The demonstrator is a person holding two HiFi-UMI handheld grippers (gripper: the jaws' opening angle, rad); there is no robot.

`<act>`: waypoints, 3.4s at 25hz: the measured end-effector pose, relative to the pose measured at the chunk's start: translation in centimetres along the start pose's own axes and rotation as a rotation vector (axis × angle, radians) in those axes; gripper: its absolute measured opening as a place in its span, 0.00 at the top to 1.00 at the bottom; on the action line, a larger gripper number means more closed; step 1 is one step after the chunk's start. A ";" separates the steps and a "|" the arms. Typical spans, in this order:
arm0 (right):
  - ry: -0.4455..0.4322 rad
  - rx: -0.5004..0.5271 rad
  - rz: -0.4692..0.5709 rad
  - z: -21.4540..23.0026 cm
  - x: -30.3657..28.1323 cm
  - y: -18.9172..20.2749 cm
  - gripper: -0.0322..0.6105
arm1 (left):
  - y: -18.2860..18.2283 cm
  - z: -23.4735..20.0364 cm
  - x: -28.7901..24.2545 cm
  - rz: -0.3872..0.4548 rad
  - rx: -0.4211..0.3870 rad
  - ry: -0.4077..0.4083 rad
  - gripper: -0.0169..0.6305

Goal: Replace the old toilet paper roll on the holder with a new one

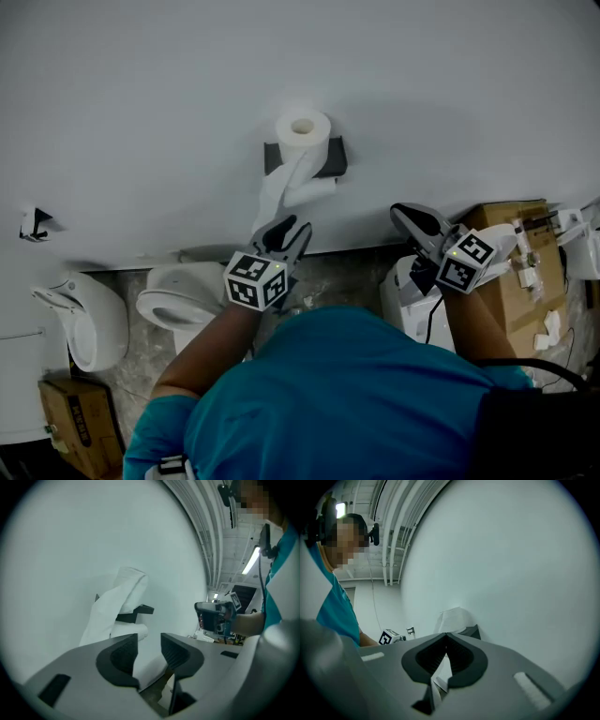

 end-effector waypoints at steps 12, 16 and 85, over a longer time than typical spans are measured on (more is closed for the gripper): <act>0.089 -0.006 -0.003 0.4 3.6 0.2 0.95 | 1.5 -5.4 -4.6 -0.093 0.015 -0.109 0.55; 0.109 -0.005 -0.010 0.3 4.0 0.2 0.95 | 1.8 -5.7 -5.7 -0.097 0.033 -0.068 0.55; 0.223 -0.005 0.008 3.5 8.2 -0.8 0.95 | 3.4 5.9 -13.4 -0.115 0.115 0.397 0.96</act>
Point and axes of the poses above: the fingertips, and each gripper's own axes: x backward along the fingers, z to its right, y out of its underside, the point moved 9 cm from there along x, backward along the fingers, and after that the axes turned 11 degrees about z, right-handed, at the moved point
